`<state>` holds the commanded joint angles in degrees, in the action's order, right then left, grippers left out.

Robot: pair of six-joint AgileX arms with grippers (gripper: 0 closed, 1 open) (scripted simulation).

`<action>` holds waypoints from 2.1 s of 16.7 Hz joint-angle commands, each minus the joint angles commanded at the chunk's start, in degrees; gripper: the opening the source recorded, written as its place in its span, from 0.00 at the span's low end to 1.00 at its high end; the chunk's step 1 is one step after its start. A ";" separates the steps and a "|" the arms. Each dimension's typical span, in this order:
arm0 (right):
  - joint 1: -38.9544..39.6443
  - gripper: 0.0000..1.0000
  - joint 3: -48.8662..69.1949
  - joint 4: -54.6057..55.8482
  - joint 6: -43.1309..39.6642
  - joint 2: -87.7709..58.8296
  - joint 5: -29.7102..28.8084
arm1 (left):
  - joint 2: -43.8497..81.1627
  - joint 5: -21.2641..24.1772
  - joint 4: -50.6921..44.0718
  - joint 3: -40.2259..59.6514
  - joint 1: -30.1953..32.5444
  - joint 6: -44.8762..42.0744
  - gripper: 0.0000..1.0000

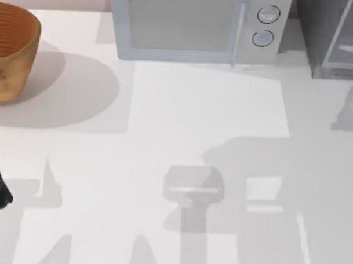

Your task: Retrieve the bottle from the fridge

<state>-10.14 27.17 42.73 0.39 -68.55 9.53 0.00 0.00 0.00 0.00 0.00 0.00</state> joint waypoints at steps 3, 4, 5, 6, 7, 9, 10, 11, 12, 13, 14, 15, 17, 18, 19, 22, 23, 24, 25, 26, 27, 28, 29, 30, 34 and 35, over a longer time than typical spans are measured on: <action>2.58 0.00 -6.77 -10.62 -0.18 19.32 -2.29 | 0.00 0.00 0.00 0.00 0.00 0.00 1.00; 3.44 0.00 -9.04 -14.20 -0.23 25.76 -3.08 | 0.00 0.00 0.00 0.00 0.00 0.00 1.00; 4.29 0.00 -11.30 -17.75 -0.27 32.04 -3.87 | 0.00 0.00 0.00 0.00 0.00 0.00 1.00; 5.11 0.00 -13.52 -21.24 -0.30 38.05 -4.65 | 0.00 0.00 0.00 0.00 0.00 0.00 1.00; 5.91 0.00 -15.67 -24.63 -0.33 43.69 -5.42 | 0.00 0.00 0.00 0.00 0.00 0.00 1.00; 7.38 0.00 -19.64 -30.88 -0.37 53.44 -6.83 | 0.00 0.00 0.00 0.00 0.00 0.00 1.00; 8.03 0.00 -21.40 -33.65 -0.38 57.42 -7.46 | 0.00 0.00 0.00 0.00 0.00 0.00 1.00; 8.61 0.00 -22.98 -36.14 -0.39 60.79 -8.03 | 0.00 0.00 0.00 0.00 0.00 0.00 1.00; 9.12 0.00 -24.37 -38.33 -0.39 63.56 -8.52 | 0.00 0.00 0.00 0.00 0.00 0.00 1.00; 9.54 0.00 -25.53 -40.15 -0.39 65.72 -8.94 | 0.00 0.00 0.00 0.00 0.00 0.00 1.00; 9.86 0.00 -26.41 -41.53 -0.39 67.27 -9.25 | 0.00 0.00 0.00 0.00 0.00 0.00 1.00; 10.06 0.00 -26.97 -42.40 -0.39 68.21 -9.45 | 0.00 0.00 0.00 0.00 0.00 0.00 1.00; 10.14 0.00 -27.18 -42.73 -0.39 68.55 -9.53 | 0.00 0.00 0.00 0.00 0.00 0.00 1.00; 10.14 0.00 -27.18 -42.73 -0.39 68.55 -9.53 | 0.00 0.00 0.00 0.00 0.00 0.00 1.00; 10.14 0.00 -27.18 -42.73 -0.39 68.55 -9.53 | 0.00 0.00 0.00 0.00 0.00 0.00 1.00; 10.38 0.00 -26.78 -42.62 0.08 67.99 -9.71 | 0.00 0.00 0.00 0.00 0.00 0.00 1.00; 11.23 0.00 -26.16 -42.61 0.85 67.33 -10.31 | 0.00 0.00 0.00 0.00 0.00 0.00 1.00; 12.49 0.00 -25.25 -42.64 2.01 66.31 -11.22 | 0.00 0.00 0.00 0.00 0.00 0.00 1.00; 14.14 0.00 -24.09 -42.71 3.55 64.89 -12.45 | 0.00 0.00 0.00 0.00 0.00 0.00 1.00; 16.17 0.00 -22.72 -42.87 5.45 63.08 -13.98 | 0.00 0.00 0.00 0.00 0.00 0.00 1.00; 18.53 0.00 -21.18 -43.15 7.71 60.86 -15.80 | 0.00 0.00 0.00 0.00 0.00 0.00 1.00; 21.21 0.00 -19.52 -43.57 10.30 58.23 -17.89 | 0.00 0.00 0.00 0.00 0.00 0.00 1.00; 24.19 0.00 -17.75 -44.18 13.23 55.13 -20.28 | 0.00 0.00 0.00 0.00 0.00 0.00 1.00; 27.40 0.00 -15.93 -44.99 16.43 51.65 -22.91 | 0.00 0.00 0.00 0.00 0.00 0.00 1.00; 42.03 0.00 -8.41 -50.16 31.34 34.42 -35.36 | 0.00 0.00 0.00 0.00 0.00 0.00 1.00; 45.98 0.00 -6.49 -51.87 35.44 29.49 -38.88 | 0.00 0.00 0.00 0.00 0.00 0.00 1.00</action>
<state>35.85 20.69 -9.14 35.83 -39.06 -29.35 0.00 0.00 0.00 0.00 0.00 0.00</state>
